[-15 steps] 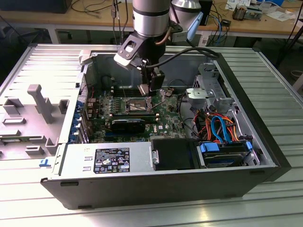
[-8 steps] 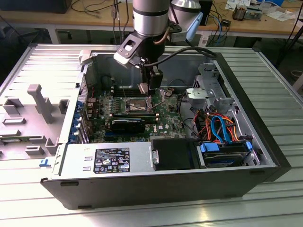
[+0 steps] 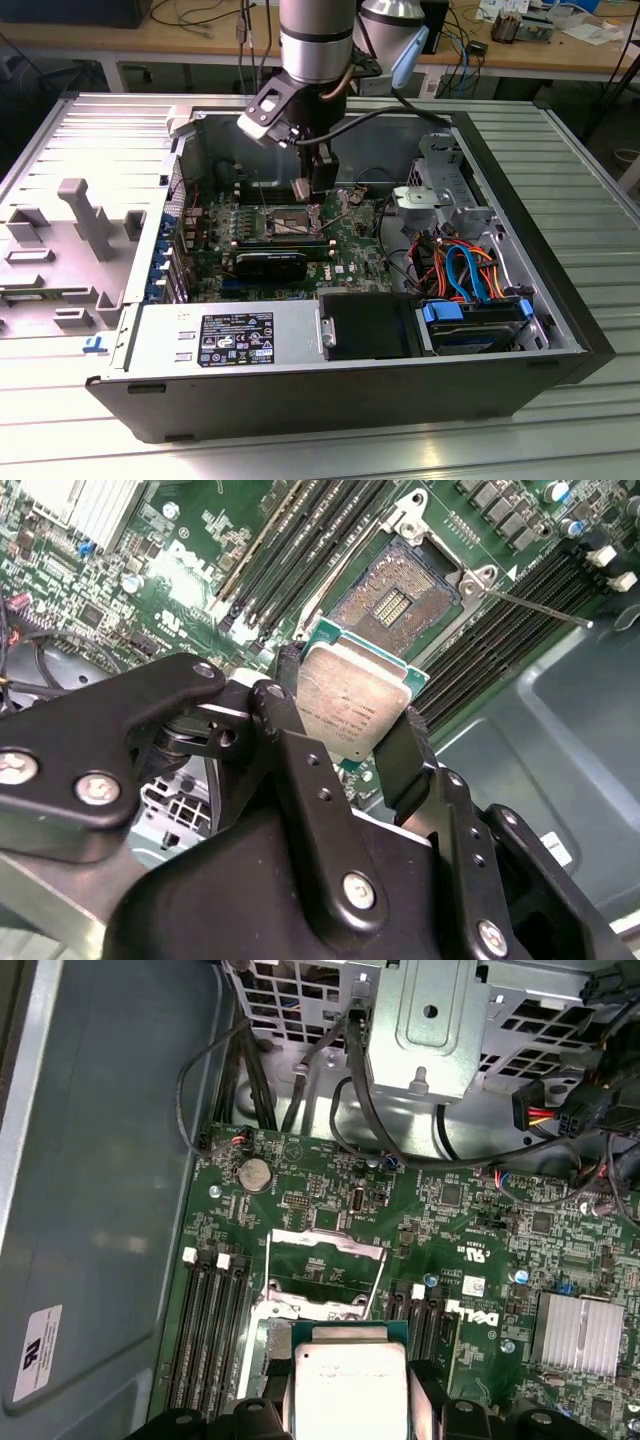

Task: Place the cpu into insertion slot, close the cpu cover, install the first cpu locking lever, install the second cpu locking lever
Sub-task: 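Place the cpu into insertion slot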

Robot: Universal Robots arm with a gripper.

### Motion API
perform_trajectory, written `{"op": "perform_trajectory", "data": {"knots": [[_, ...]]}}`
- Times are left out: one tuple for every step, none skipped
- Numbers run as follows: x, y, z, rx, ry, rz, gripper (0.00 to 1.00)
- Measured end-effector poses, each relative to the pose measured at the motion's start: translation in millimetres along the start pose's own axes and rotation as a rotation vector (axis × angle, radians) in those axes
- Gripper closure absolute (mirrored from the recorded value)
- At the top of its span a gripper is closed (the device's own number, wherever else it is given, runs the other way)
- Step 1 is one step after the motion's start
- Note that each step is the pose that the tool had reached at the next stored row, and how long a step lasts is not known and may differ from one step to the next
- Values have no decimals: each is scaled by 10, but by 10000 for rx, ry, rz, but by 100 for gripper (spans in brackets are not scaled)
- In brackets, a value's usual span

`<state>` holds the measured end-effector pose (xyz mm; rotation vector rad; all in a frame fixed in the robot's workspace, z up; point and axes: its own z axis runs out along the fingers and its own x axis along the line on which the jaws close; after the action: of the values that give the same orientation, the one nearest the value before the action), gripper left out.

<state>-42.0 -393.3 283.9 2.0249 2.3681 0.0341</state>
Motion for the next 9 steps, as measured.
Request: {"op": "perform_trajectory", "data": {"knots": [[1,-1,9,-1,-2,70,45],[3,-4,22,1,-7,192,45],[6,-7,38,2,-12,328,45],[10,-13,57,2,-18,504,45],[13,-15,65,3,-20,584,45],[14,-16,71,3,-22,645,45],[17,-19,81,4,-25,740,45],[18,-22,86,4,-27,786,45],[18,-24,94,4,-28,814,45]]}}
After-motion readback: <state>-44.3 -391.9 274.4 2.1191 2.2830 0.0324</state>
